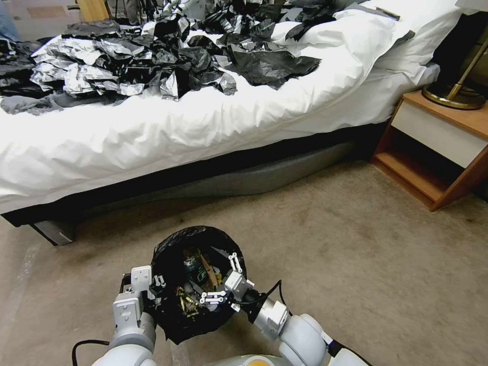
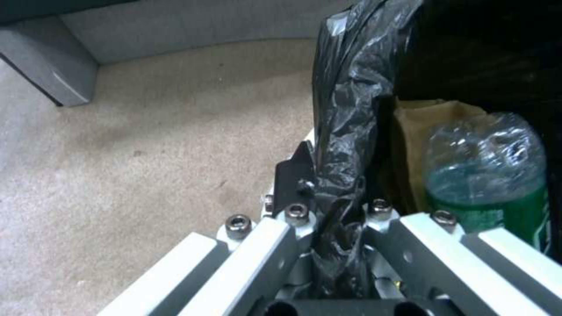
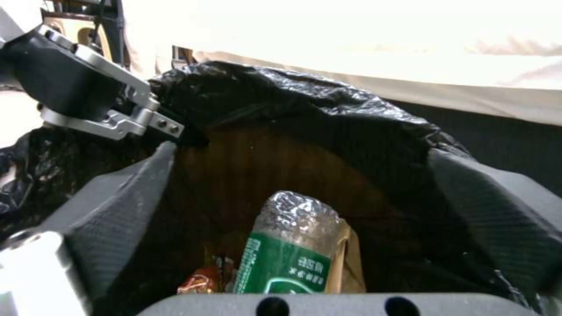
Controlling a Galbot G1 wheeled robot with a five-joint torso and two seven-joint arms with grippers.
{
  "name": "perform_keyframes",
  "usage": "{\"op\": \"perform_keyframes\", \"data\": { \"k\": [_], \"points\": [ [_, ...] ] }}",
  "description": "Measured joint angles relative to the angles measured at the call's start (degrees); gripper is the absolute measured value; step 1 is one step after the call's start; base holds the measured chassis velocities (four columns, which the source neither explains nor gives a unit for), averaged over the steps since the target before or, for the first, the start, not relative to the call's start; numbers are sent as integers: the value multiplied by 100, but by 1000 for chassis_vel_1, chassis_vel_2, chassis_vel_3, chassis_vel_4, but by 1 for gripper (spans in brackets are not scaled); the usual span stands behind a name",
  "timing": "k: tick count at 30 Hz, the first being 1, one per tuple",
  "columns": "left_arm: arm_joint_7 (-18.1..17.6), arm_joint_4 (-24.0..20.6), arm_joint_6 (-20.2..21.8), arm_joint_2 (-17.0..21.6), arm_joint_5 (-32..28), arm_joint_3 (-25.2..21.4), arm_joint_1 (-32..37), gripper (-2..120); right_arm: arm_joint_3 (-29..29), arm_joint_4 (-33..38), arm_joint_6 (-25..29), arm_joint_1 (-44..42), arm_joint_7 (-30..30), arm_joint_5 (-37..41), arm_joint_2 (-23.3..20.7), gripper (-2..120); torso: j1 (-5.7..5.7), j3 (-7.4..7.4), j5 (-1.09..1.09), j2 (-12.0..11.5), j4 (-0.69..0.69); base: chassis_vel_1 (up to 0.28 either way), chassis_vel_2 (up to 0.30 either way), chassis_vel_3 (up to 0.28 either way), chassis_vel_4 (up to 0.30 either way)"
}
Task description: Pick up the trash bin, then pick up the garbage from the floor and place it into the trash bin.
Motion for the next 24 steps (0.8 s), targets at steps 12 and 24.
{"op": "perform_keyframes", "data": {
  "k": [12,24],
  "points": [
    [-6,-25,60,11,28,-11,42,0,204,369,-44,1,-6,66,-104,114,0,0,0,0,0,0,0,0,0],
    [2,95,54,83,53,-96,36,0,1167,2206,-332,-343,670,322,-256,100,0,0,0,0,-1,0,0,0,0]
  ]
}}
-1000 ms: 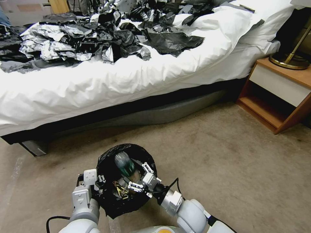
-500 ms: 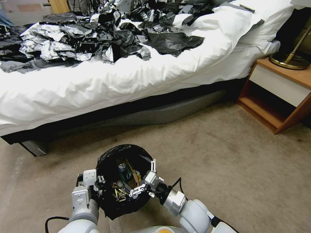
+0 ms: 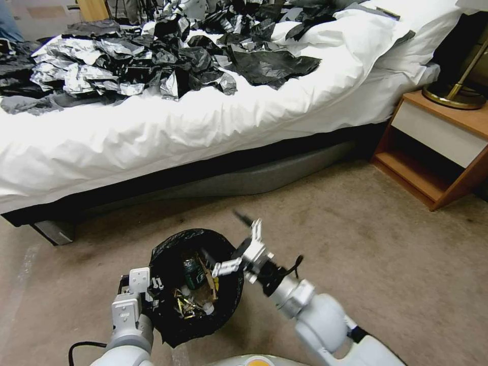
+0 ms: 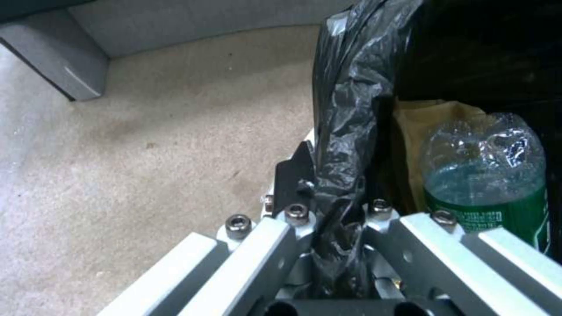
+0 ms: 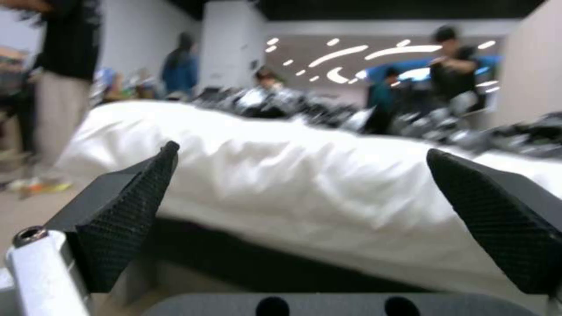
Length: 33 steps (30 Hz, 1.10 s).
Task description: Pick up the trash bin, then pick up the garbage from the floor and place it into the trash bin.
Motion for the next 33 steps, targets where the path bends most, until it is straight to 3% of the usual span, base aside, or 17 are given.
{"op": "perform_keyframes", "data": {
  "k": [6,11,19,33],
  "points": [
    [3,21,-18,5,-2,-9,-16,0,735,241,-38,-569,487,-165,185,100,0,0,-1,0,0,0,0,0,0],
    [4,22,-57,-2,-85,-5,-42,0,1123,-258,250,-1077,650,-375,655,100,0,0,0,0,0,0,0,0,0],
    [1,1,-48,17,-169,-23,-91,0,1210,-905,617,-1308,676,-531,999,100,0,0,0,0,0,0,0,0,0],
    [8,6,-14,0,-175,-5,-163,0,1252,-988,589,-1280,655,-525,971,100,0,0,-1,0,0,28,28,30,26]
  ]
}}
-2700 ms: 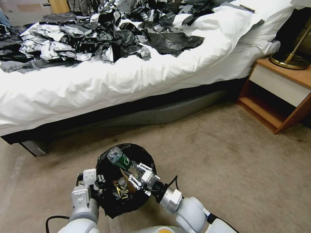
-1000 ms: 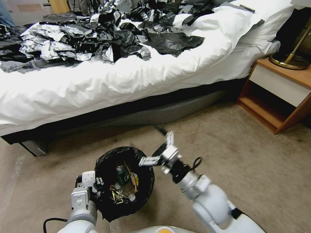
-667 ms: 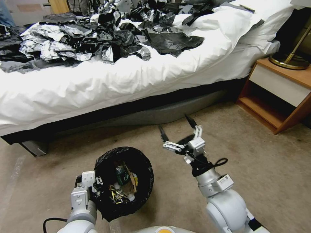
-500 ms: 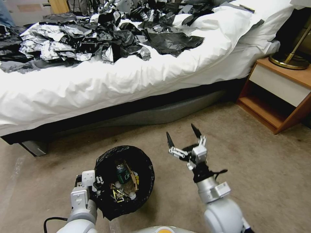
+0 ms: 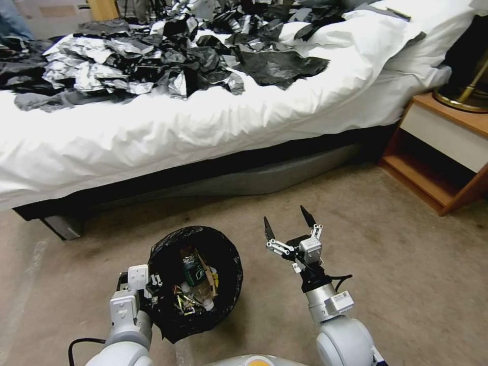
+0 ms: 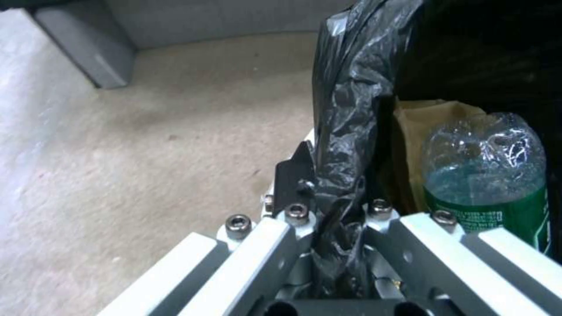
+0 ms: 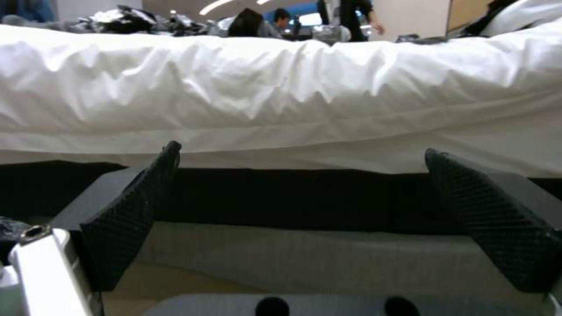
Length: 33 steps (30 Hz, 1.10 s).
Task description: Pick up the trash bin, then pick up the garbage from the floor and place it into the trash bin.
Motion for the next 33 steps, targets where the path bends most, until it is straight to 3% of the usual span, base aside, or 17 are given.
{"op": "perform_keyframes", "data": {
  "k": [33],
  "points": [
    [22,-68,-10,-5,56,8,147,0,-167,-2,102,7,105,95,30,100,0,0,1,0,0,111,115,110,113]
  ]
}}
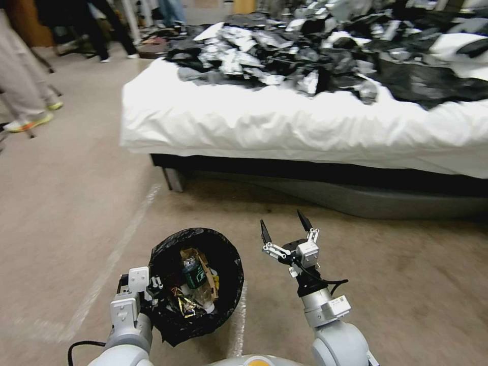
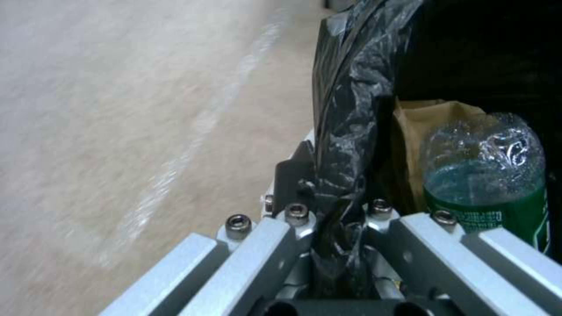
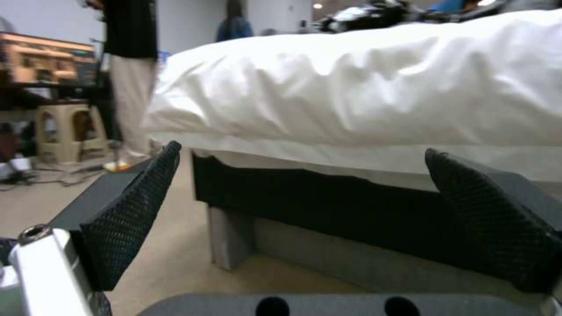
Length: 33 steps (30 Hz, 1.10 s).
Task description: Pick up the trash bin, then pick up the garbage from the floor and place it into the trash bin.
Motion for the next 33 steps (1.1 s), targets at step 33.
{"op": "perform_keyframes", "data": {
  "k": [33],
  "points": [
    [14,-75,-16,0,32,10,91,0,-35,-52,-6,-20,-20,-76,2,100,0,0,0,0,0,124,125,123,127]
  ]
}}
